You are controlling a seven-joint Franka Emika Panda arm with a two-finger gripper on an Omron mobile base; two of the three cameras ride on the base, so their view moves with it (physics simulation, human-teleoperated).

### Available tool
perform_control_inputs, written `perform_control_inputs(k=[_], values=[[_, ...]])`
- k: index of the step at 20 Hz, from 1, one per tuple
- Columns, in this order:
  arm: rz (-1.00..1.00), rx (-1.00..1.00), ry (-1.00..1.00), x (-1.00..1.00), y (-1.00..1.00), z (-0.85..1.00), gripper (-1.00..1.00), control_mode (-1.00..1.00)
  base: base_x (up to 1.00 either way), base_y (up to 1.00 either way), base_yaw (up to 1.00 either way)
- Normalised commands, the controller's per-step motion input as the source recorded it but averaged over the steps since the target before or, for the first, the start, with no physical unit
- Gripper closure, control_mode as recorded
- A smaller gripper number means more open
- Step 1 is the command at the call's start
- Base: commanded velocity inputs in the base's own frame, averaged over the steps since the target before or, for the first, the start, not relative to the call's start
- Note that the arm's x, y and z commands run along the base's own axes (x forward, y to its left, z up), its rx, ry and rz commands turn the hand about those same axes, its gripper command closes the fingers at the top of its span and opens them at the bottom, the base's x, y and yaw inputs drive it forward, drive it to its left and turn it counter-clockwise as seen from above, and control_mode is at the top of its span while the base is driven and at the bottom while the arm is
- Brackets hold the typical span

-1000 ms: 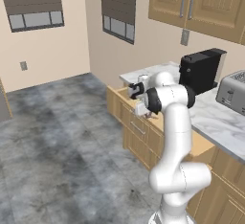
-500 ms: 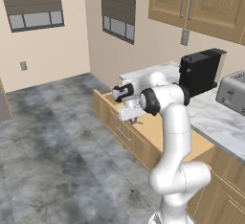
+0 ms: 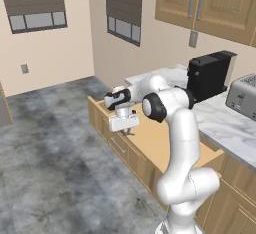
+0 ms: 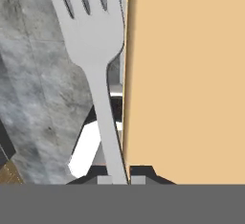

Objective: Pick up the metallic utensils from the counter and place them in the open drawer. Make sure not to pick up any wooden utensils.

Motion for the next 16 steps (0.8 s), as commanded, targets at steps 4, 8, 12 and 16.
perform_control_inputs(k=[4,8,12,16], values=[[-0.11,0.00,-0.03,-0.07,-0.03,0.24,1.00,-1.00,0.00,0.00,0.00],[-0.17,0.00,-0.07,-0.07,-0.26,0.49,1.00,-1.00,0.00,0.00,0.00],[-0.18,0.00,-0.08,0.00,-0.40,0.53,1.00,-1.00,0.00,0.00,0.00],[-0.13,0.00,-0.11,0.00,-0.40,0.29,1.00,-1.00,0.00,0.00,0.00]])
